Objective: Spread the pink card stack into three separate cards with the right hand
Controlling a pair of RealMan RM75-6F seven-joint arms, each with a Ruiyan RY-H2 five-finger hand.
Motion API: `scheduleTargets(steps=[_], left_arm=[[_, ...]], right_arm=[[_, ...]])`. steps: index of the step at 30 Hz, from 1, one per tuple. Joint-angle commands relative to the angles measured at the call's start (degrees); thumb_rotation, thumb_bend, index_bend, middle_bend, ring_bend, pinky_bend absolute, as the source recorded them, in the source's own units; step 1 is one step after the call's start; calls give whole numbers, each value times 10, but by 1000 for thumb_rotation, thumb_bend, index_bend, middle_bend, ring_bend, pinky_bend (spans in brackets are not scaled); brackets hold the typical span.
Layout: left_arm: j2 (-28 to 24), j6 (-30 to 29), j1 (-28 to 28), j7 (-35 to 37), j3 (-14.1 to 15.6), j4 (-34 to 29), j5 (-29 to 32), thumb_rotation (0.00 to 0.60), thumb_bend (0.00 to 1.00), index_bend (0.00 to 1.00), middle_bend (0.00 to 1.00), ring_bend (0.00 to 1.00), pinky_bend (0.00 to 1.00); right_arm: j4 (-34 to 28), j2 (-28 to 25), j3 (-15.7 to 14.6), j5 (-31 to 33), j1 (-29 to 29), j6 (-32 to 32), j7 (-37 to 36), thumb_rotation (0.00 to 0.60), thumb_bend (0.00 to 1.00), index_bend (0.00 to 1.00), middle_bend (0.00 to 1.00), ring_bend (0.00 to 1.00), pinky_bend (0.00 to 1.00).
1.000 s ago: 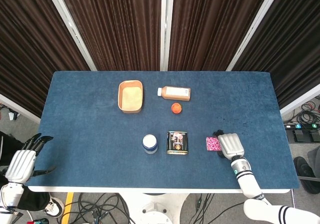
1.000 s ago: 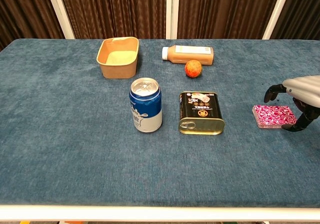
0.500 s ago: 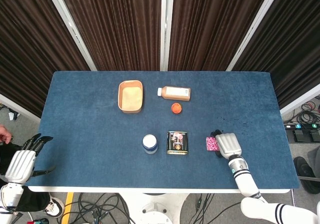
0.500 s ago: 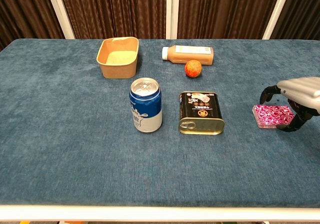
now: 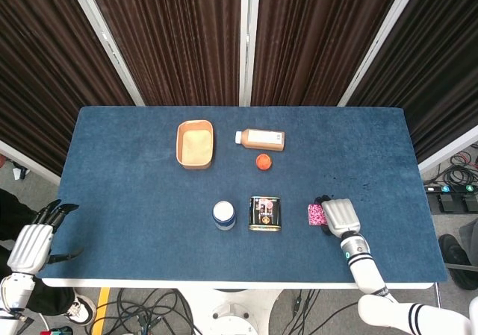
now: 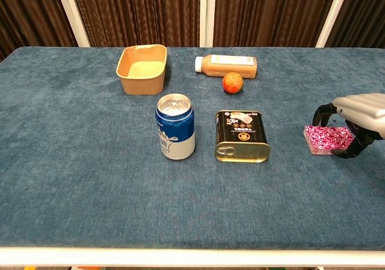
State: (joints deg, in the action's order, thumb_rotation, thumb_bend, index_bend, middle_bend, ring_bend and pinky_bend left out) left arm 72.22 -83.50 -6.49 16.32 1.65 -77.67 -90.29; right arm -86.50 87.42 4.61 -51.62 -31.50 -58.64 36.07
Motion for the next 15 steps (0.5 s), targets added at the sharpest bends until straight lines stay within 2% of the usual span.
scheduleTargets(steps=[1,15], left_arm=[[0,1,0,0,0,0,1,600,0,175,160,65,158],[0,2,1,2,2,1,1,600,0,175,160,65,158]], right_arm=[[1,1,-1,2,-1,0,1,600,223,311,286,744,821],[4,7,-4,2,-3,-10,-2,600,250,361,328,743,821]])
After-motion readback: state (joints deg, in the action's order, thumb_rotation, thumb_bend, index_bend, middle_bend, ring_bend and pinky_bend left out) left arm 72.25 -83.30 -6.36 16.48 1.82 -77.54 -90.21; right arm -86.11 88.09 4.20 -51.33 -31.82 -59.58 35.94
